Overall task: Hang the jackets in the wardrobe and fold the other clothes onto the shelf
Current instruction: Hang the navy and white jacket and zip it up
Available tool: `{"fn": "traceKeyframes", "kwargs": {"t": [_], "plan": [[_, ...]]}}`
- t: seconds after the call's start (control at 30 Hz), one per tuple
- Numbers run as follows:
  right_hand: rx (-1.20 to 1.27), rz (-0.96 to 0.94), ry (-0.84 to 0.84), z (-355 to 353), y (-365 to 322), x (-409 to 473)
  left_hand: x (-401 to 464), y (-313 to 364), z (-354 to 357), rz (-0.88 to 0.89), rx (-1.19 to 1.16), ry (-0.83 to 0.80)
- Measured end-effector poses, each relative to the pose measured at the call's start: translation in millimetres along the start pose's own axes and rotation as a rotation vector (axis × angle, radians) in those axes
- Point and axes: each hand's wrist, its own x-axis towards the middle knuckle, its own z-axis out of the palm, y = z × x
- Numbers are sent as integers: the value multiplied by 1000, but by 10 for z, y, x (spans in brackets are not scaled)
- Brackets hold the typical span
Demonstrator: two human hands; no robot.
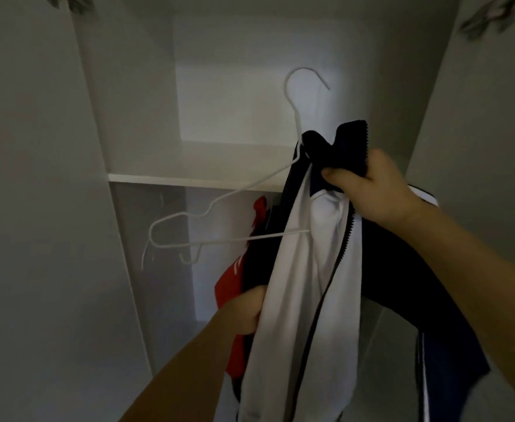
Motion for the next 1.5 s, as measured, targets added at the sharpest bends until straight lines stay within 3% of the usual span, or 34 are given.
{"fn": "traceKeyframes", "kwargs": {"t": [0.1,0.2,0.33,0.43,0.5,0.6,0.7,0.77,0.83,0.9,0.93,1.03,1.1,1.23,1.4,1.5], "plan": [[-14,41,18,-255,123,-92,148,-23,108,19,129,-36],[-188,89,14,-567,334,-229,166,230,-214,181,56,227],[-613,57,-168,-642,559,-412,49,933,-683,306,268,561],[-792,38,-175,-381,678,-453,-88,1362,-562,377,114,450],[-733,111,-149,-166,714,-438,-207,1516,-297,387,15,349],[-415,302,-78,108,663,-356,-368,1495,132,402,8,173],[-173,398,-43,269,529,-276,-512,1376,351,413,414,66],[-91,371,-80,334,431,-247,-573,1397,329,516,624,54],[31,355,-97,392,367,-226,-639,1513,226,732,759,200],[176,401,-81,428,325,-221,-689,1660,36,833,963,522],[241,421,-70,438,319,-209,-725,1721,-78,802,998,589],[422,436,-49,521,273,-144,-840,1701,-316,652,1036,256],[486,436,-68,667,233,-102,-910,1590,-448,603,1140,200],[498,375,-179,1226,230,-82,-1111,1364,-697,601,1166,529],[370,165,-482,2000,69,-110,-1474,977,-1050,319,954,860],[310,18,-564,2403,-103,-89,-1657,774,-1246,226,929,980]]}}
